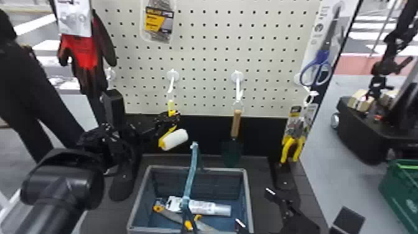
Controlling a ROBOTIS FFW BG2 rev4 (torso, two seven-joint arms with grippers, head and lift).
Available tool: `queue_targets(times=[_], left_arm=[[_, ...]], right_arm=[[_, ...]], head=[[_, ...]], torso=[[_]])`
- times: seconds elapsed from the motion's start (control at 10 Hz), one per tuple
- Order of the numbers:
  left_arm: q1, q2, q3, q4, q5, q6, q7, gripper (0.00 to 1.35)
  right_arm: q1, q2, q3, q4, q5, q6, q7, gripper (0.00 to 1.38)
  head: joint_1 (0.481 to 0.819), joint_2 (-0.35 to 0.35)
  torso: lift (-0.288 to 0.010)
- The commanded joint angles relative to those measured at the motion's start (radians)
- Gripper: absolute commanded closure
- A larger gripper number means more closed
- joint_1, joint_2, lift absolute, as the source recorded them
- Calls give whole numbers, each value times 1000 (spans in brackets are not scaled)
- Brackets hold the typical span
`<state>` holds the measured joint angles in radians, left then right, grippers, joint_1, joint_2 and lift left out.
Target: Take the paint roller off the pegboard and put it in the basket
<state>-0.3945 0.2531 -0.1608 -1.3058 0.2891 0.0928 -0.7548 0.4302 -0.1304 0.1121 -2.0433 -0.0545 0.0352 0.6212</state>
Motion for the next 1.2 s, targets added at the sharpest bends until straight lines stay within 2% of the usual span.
queue_targets(times=[0.0, 0.4, 1.1], left_arm=[[17, -2, 7, -11, -1, -10, 2, 1222], [43, 12, 47, -82, -11, 1, 20, 1222], [97, 17, 86, -234, -8, 33, 40, 1222]], right_arm=[[4, 0, -3, 0, -2, 2, 0, 251], [6, 0, -3, -5, -2, 11, 0, 251], [13, 0, -5, 0, 1, 20, 0, 251]], head=[[549, 0], [549, 0], [549, 0]], torso=[[-100], [-100], [-100]])
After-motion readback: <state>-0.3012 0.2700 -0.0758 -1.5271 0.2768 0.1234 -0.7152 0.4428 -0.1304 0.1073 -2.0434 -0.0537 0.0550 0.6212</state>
